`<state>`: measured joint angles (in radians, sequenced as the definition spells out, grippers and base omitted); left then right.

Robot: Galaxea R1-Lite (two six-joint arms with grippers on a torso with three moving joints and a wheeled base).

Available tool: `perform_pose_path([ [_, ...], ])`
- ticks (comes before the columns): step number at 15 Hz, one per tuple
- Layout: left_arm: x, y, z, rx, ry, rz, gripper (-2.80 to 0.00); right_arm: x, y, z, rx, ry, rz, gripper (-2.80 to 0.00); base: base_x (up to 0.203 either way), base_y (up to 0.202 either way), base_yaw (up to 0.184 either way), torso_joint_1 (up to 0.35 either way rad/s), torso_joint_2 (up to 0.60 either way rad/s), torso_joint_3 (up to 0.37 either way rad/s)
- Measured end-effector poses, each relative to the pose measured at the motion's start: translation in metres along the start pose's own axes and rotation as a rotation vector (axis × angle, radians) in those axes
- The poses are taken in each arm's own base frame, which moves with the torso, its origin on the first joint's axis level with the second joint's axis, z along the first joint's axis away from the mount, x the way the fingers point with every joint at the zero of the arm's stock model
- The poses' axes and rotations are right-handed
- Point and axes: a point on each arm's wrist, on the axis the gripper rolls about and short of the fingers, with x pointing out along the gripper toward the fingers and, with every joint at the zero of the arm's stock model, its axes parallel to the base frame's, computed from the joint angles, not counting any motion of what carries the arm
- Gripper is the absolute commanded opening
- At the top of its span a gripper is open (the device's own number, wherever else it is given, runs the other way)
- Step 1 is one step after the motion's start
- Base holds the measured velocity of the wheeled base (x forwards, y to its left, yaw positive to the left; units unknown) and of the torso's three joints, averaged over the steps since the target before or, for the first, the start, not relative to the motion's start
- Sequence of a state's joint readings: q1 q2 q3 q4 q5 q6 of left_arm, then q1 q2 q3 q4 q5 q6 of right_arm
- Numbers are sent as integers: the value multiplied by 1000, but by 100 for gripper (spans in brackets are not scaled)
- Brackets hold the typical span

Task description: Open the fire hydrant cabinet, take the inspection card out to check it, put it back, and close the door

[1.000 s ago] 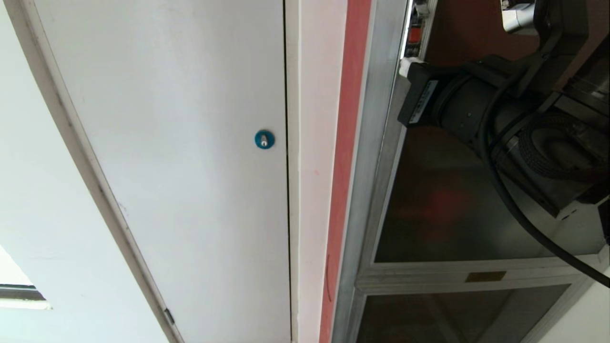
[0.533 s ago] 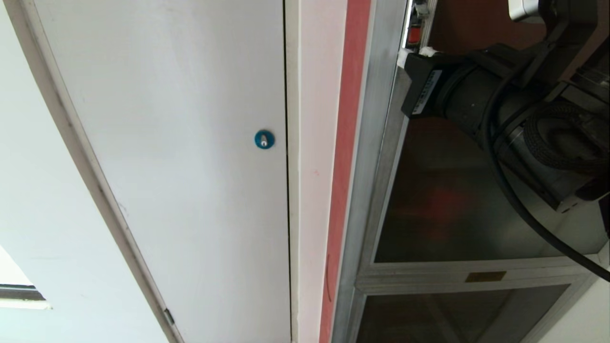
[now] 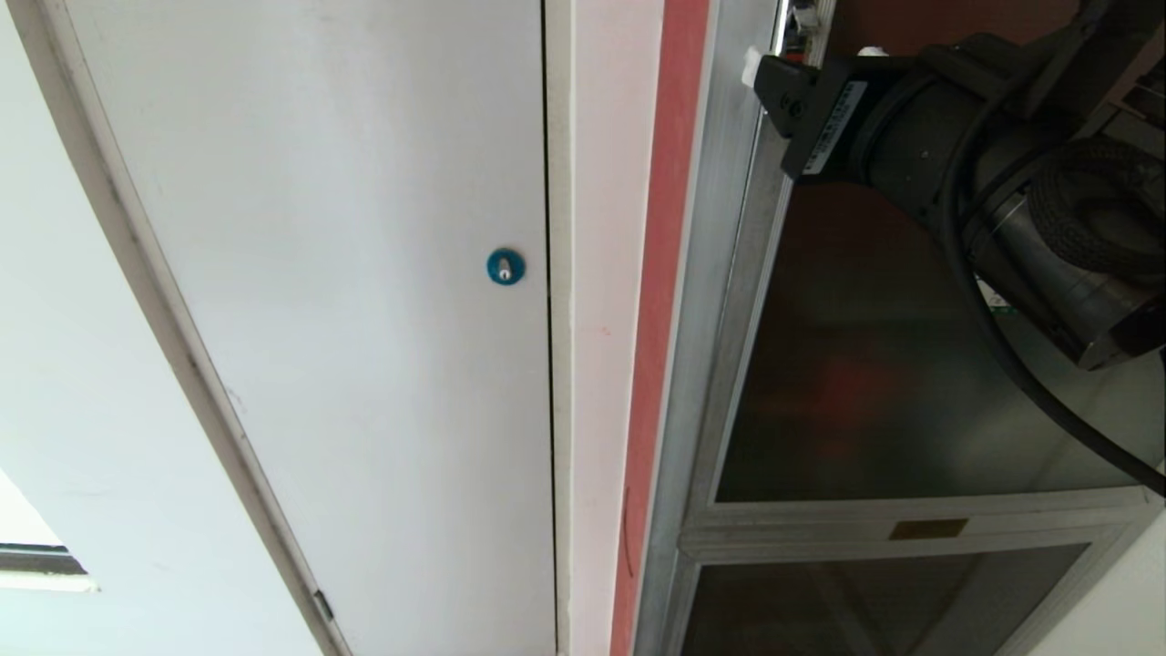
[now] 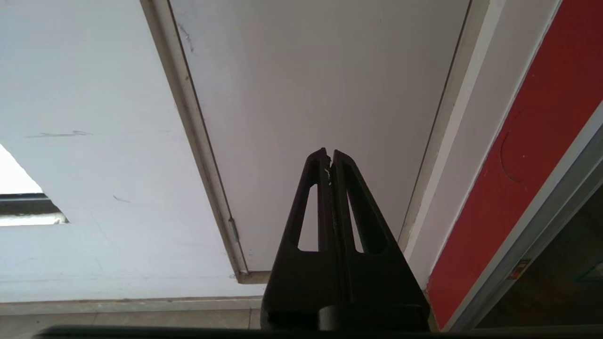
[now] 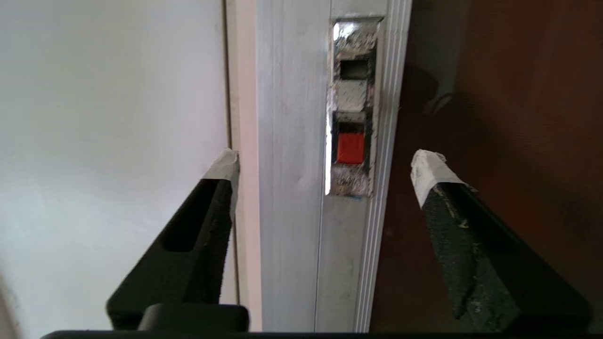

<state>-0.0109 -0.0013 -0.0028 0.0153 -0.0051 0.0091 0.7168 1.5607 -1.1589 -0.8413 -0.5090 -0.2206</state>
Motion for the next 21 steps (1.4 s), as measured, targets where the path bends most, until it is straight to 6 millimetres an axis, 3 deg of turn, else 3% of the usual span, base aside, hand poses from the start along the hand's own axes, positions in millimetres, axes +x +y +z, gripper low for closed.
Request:
perform_pose_path([
  [21, 0, 0, 0, 0, 0, 0, -280, 39, -11, -5, -31, -29, -127, 0, 0, 0, 0, 0, 0, 0],
])
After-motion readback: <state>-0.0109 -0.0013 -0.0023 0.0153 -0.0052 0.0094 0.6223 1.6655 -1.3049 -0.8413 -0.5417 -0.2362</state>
